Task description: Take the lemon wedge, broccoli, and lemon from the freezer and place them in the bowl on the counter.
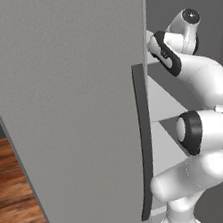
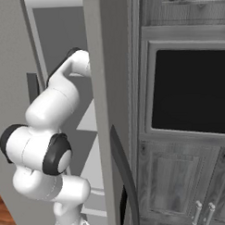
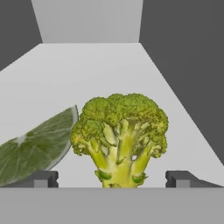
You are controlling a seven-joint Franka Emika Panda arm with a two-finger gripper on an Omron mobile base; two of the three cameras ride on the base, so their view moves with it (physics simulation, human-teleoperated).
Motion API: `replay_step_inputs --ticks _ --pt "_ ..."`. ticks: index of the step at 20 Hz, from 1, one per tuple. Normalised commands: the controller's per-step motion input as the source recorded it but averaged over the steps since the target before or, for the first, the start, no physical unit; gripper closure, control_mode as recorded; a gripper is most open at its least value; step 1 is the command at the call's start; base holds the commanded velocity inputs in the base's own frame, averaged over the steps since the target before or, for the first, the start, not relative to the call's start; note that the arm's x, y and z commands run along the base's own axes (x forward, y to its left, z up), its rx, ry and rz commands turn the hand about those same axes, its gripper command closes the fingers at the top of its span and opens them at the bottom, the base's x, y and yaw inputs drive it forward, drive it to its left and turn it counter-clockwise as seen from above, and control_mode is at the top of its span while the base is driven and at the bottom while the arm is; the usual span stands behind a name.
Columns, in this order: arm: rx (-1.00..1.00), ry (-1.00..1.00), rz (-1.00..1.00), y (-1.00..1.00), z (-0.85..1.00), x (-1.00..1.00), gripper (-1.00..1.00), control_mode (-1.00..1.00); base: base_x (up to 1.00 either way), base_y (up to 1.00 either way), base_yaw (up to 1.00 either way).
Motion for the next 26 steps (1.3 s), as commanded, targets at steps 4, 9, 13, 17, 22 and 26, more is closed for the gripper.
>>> replay_step_inputs --ticks 4,9,13,17,22,26 --pt "0.0 0.01 0.0 0.0 -0.02 0.12 1.0 -1.0 0.0 0.0 0.0" --pt "0.0 0.01 0.0 0.0 -0.01 0.0 1.0 -1.0 0.0 0.0 0.0" --pt "0.0 0.0 0.0 0.0 0.0 -0.08 1.0 -1.0 0.0 0.0 0.0" --pt "0.0 -0.02 0.0 0.0 0.0 -0.5 1.0 -1.0 0.0 0.0 0.0" --pt "0.0 -0.04 0.0 0.14 0.0 -0.81 1.0 -1.0 0.0 0.0 0.0" --pt "0.0 0.0 0.0 0.22 0.07 -0.74 1.0 -1.0 0.0 0.0 0.0"
